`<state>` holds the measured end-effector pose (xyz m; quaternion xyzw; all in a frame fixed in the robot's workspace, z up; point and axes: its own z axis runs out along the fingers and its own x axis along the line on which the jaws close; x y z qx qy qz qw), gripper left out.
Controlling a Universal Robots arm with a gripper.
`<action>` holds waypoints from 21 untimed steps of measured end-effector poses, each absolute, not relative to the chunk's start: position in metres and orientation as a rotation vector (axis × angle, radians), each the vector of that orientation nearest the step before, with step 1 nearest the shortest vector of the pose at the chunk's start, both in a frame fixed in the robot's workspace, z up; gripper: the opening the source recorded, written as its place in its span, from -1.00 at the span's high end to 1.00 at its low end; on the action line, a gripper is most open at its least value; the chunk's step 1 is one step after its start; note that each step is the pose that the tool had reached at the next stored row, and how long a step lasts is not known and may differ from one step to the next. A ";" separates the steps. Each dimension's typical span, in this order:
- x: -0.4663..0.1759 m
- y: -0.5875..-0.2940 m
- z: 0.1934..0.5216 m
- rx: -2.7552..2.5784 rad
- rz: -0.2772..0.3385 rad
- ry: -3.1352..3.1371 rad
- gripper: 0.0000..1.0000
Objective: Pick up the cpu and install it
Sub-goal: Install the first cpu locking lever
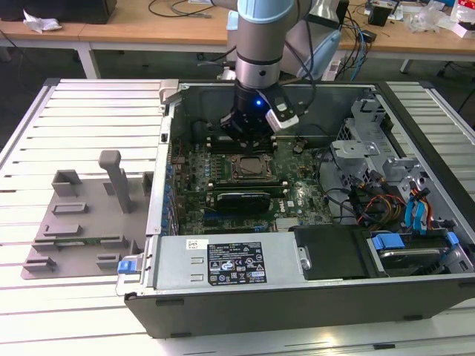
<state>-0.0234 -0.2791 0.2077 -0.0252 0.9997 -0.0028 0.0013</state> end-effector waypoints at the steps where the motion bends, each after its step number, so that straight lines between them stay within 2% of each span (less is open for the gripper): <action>1: -0.021 -0.279 0.207 -0.079 -0.009 3.138 0.79; 21: -0.005 -0.278 0.203 -0.079 -0.009 3.140 0.79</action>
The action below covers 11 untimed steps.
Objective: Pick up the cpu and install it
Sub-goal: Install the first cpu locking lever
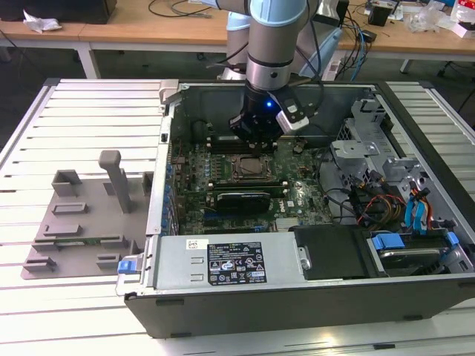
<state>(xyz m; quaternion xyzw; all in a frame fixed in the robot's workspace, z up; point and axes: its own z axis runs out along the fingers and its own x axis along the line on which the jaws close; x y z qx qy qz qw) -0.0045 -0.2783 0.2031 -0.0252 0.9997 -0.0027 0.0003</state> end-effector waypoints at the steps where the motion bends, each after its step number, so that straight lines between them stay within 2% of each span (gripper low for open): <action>1: -0.004 -0.278 0.203 -0.079 -0.009 3.140 0.79; 11: 0.002 -0.278 0.203 -0.079 0.000 3.139 0.79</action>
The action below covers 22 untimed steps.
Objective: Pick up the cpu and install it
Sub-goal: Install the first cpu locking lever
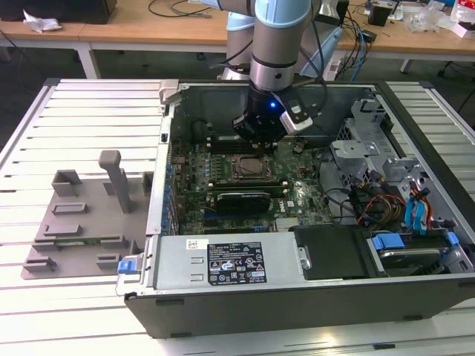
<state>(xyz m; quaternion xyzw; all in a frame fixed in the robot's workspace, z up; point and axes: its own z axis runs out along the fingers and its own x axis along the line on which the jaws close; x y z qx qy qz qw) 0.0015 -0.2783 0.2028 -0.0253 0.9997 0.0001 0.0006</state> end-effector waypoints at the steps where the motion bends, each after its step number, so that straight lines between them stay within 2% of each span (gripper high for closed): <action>1: 0.001 -0.278 0.203 -0.079 0.001 3.139 0.79; 22: -0.002 -0.274 0.208 -0.079 0.000 3.134 0.79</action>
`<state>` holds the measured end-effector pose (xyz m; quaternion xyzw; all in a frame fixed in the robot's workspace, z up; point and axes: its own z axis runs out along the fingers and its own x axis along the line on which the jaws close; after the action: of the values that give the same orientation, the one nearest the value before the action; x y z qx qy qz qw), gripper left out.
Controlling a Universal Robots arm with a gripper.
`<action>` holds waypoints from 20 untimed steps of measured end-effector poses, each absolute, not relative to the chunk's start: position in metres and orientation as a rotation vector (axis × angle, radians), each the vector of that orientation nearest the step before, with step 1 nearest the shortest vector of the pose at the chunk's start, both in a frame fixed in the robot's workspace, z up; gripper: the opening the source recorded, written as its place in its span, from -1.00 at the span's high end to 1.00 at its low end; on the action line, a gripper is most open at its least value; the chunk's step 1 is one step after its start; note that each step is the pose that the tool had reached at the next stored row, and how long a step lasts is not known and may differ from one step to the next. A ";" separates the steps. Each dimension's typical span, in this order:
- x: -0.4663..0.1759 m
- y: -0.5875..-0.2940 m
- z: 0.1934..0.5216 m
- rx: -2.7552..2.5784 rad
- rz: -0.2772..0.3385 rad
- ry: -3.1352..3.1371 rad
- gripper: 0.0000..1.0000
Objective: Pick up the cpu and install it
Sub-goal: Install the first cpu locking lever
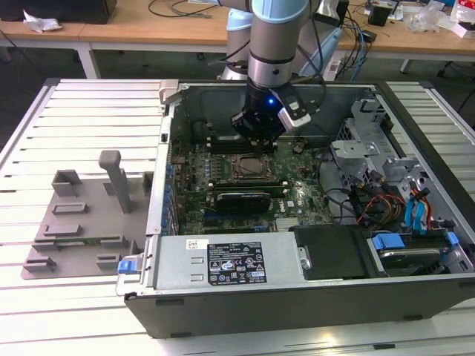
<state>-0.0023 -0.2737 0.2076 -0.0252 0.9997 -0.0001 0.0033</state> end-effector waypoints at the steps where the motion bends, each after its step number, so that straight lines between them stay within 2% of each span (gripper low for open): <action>1: -0.004 -0.272 0.207 -0.079 0.000 3.134 0.79; 16: -0.002 -0.275 0.202 -0.079 0.002 3.136 0.79; 20: -0.002 -0.274 0.203 -0.079 0.045 3.134 0.79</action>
<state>-0.0015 -0.2740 0.2027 -0.0251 0.9996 0.0142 0.0031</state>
